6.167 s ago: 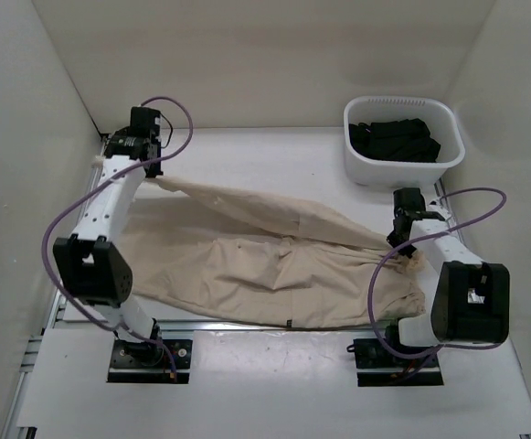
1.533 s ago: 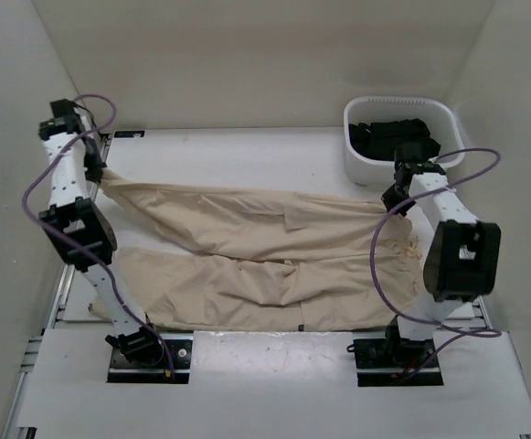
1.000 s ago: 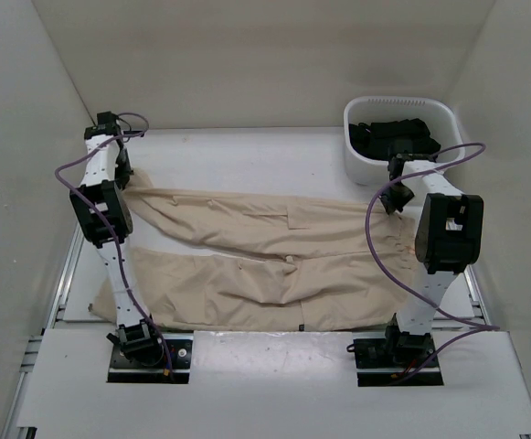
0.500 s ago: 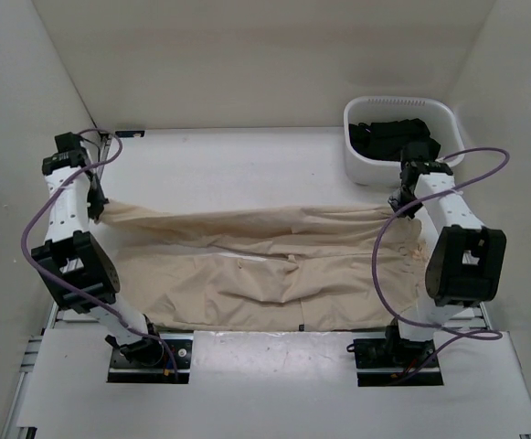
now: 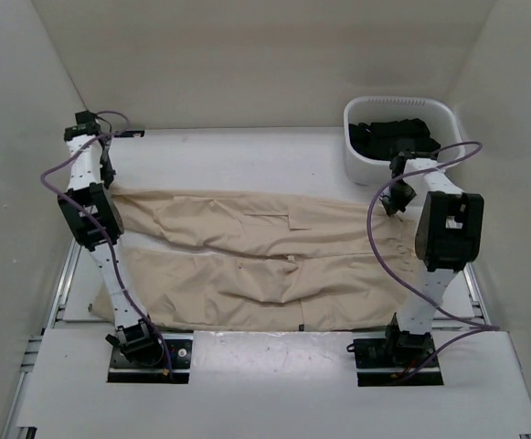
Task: Fold and stack the trousers
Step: Flatten the trousers out
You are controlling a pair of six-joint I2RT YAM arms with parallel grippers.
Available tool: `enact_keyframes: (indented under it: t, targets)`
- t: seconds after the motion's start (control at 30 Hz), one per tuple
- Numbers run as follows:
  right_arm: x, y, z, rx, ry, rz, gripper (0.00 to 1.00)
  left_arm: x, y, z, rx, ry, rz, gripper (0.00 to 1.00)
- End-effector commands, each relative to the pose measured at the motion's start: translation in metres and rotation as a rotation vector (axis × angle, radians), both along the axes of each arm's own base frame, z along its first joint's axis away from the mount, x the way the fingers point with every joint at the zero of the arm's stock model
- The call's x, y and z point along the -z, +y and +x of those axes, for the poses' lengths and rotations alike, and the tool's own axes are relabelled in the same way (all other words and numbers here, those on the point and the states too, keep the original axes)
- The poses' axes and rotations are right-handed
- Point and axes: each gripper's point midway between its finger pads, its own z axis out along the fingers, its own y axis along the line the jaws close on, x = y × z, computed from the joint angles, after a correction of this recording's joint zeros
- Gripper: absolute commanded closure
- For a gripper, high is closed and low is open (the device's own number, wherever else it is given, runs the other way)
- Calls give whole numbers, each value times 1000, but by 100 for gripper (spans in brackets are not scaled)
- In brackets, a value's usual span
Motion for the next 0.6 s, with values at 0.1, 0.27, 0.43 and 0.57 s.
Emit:
enact_keyframes:
  t: [0.1, 0.27, 0.43, 0.57]
  targets:
    - [2, -20, 23, 53, -16, -71, 96, 10, 9, 27, -6, -40, 145, 11]
    - [-6, -25, 14, 71, -39, -99, 85, -65, 7, 21, -5, -214, 135, 0]
    - [-20, -25, 11, 64, -68, -101, 69, -62, -3, -25, -3, -185, 56, 0]
    - [-31, -20, 2, 48, -90, -76, 29, -17, -17, -67, -4, -64, -10, 0]
